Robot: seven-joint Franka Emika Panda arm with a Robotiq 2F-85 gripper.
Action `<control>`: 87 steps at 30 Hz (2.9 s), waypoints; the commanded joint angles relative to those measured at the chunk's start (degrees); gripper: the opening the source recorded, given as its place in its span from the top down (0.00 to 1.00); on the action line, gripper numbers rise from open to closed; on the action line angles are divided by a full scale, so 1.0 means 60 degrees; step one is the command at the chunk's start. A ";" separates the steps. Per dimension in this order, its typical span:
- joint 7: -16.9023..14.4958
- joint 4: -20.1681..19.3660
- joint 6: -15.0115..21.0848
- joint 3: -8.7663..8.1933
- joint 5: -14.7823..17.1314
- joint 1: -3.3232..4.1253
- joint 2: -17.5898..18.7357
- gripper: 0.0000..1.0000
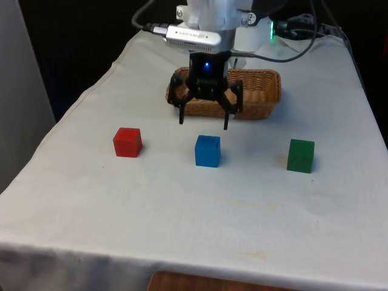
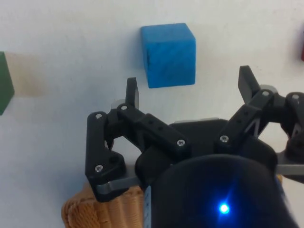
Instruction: Pick up the blue cube and place it into the basket.
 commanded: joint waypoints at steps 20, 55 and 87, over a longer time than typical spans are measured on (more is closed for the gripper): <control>-0.0344 -0.0057 0.1155 0.0076 0.0831 -0.0019 0.0993 0.00; -0.0344 -0.0115 0.1098 0.0067 0.0869 -0.0019 0.0812 1.00; -0.0468 -0.2693 0.0363 -0.0105 0.0745 -0.0029 -0.2645 1.00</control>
